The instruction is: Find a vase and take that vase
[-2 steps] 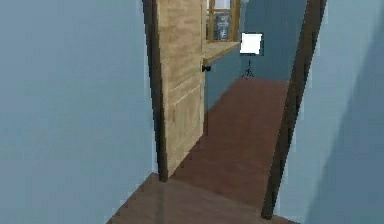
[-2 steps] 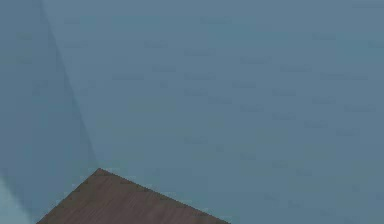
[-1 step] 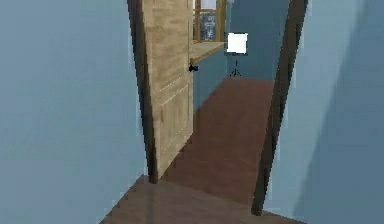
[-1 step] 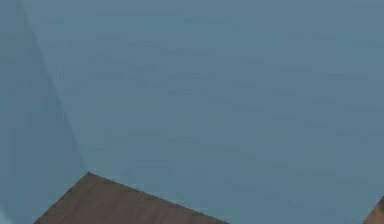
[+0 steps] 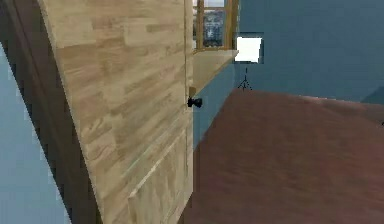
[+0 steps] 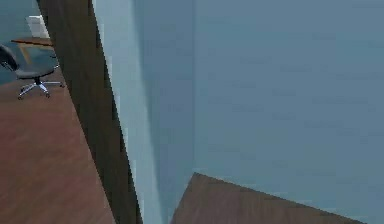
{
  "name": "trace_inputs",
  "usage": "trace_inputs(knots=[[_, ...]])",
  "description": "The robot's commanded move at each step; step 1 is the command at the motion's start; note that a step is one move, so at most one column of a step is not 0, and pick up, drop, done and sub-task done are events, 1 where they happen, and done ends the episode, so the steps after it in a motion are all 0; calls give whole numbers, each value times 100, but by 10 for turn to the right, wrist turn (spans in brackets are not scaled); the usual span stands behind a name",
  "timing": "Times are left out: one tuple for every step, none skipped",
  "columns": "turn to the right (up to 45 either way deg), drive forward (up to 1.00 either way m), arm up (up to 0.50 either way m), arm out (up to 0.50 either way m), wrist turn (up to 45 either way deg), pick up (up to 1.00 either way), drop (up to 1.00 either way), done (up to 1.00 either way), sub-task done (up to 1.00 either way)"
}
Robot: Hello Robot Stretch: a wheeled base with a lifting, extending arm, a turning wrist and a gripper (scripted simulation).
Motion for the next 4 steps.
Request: trace_inputs(knots=[[60,0,0,0,0,0,0,0,0],[0,10,0,0,0,0,0,0,0],[180,0,0,0,0,0,0,0,0],[0,40,0,0,0,0,0,0,0]])
